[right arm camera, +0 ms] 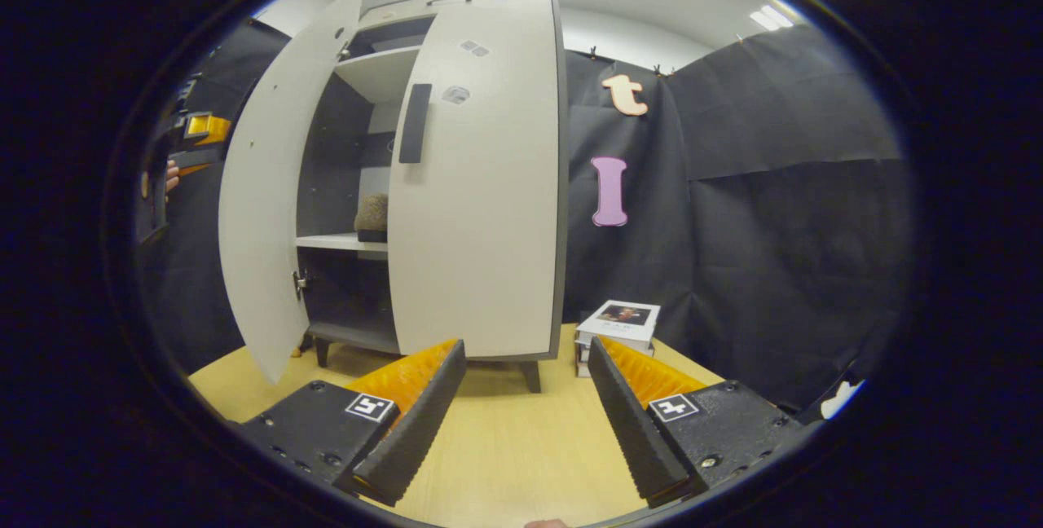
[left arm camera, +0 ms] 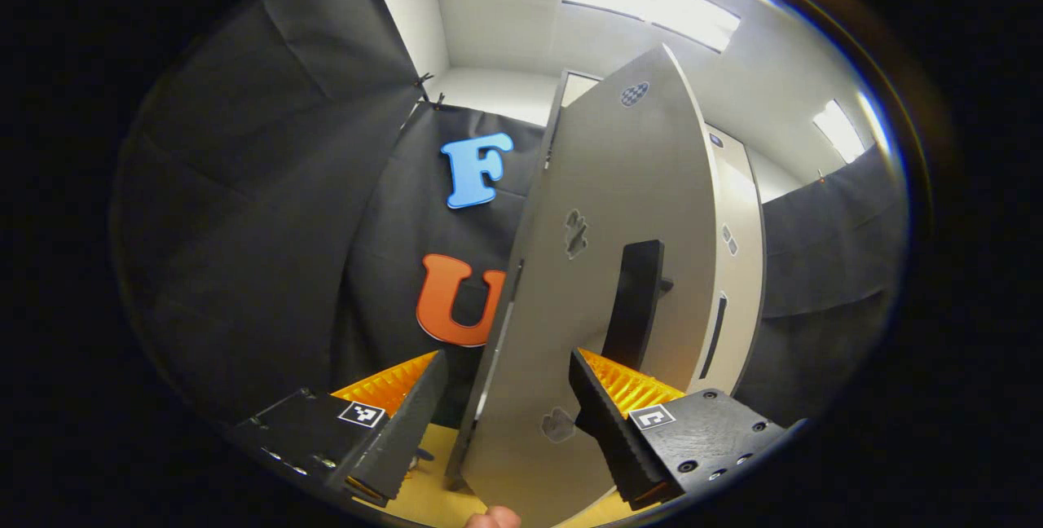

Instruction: Grab one shoe with the right hand and put it into the shoe cabinet, grab the other shoe with the left hand and put it into the shoe cabinet; then close the right door with the right hand and the left door with the left hand.

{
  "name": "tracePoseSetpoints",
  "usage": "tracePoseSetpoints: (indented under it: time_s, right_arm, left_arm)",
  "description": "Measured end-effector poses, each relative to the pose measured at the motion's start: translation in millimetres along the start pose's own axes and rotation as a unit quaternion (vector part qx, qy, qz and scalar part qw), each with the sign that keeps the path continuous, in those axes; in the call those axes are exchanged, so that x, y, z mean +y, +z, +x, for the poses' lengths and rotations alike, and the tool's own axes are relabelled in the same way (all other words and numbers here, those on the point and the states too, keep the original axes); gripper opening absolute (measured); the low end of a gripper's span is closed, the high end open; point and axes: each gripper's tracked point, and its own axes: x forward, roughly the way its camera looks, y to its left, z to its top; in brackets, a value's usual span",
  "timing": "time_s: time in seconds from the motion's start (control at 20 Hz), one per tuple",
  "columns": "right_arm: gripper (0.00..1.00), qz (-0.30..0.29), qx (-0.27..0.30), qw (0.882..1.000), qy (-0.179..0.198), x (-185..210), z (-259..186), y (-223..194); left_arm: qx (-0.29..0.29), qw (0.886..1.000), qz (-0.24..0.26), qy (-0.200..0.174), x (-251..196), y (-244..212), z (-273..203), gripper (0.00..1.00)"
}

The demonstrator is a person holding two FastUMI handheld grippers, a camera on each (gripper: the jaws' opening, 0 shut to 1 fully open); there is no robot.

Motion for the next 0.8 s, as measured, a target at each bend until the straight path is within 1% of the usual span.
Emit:
tracePoseSetpoints:
  time_s: [0.2, 0.3, 0.45, 0.7, 0.8]
  right_arm:
    - [0.99, 0.006, 0.006, 1.000, -0.022, -16, -5, -5]
    - [0.99, 0.007, 0.007, 0.999, -0.032, -24, -9, -5]
    - [0.99, 0.009, 0.006, 0.999, -0.044, -33, -11, -5]
    - [0.99, 0.005, 0.011, 0.999, -0.047, -36, -12, -7]
    - [0.99, 0.004, 0.015, 0.999, -0.039, -31, -10, -7]
  left_arm:
    - [-0.009, 0.999, -0.023, -0.036, -36, -8, 26, 0.93]
    - [-0.003, 0.999, -0.027, -0.040, -45, -16, 38, 0.93]
    - [0.008, 0.998, -0.027, -0.048, -54, -27, 43, 0.93]
    - [0.000, 0.999, 0.022, -0.038, -58, -19, 34, 0.94]
    - [-0.006, 0.998, 0.034, -0.045, -63, -12, 27, 0.94]
